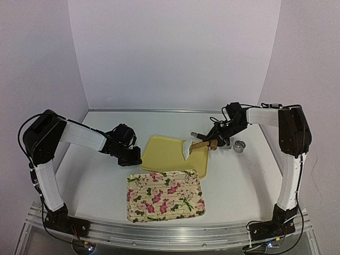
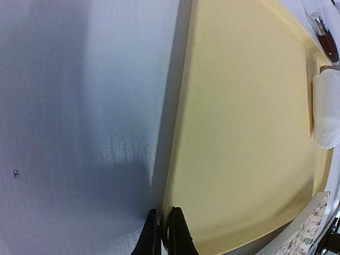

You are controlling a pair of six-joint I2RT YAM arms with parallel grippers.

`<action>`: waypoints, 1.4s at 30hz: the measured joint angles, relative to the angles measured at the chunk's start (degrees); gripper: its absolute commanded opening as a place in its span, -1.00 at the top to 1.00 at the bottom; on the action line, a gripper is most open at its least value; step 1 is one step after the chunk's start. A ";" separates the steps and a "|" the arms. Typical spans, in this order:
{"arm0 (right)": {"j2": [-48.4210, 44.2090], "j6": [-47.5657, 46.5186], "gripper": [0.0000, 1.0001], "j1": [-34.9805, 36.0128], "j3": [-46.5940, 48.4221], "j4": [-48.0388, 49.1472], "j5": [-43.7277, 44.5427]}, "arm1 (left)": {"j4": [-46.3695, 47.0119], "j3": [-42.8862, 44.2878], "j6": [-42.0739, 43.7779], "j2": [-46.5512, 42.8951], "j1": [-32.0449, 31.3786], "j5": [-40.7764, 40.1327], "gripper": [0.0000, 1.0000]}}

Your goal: Roll out the dumpling wrappers from the dough

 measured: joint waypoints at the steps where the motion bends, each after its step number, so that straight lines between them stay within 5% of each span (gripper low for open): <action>1: -0.04 -0.01 1.00 -0.07 0.00 -0.15 0.04 | -0.02 0.00 0.00 0.00 0.00 0.00 1.00; 20: -0.22 -0.31 1.00 -1.40 2.41 -7.70 0.72 | -1.11 -0.35 0.04 -0.59 0.39 0.02 1.00; 42: -2.77 -0.37 1.00 10.46 13.04 -22.40 16.33 | -1.64 -0.26 0.15 -0.66 0.85 0.04 1.00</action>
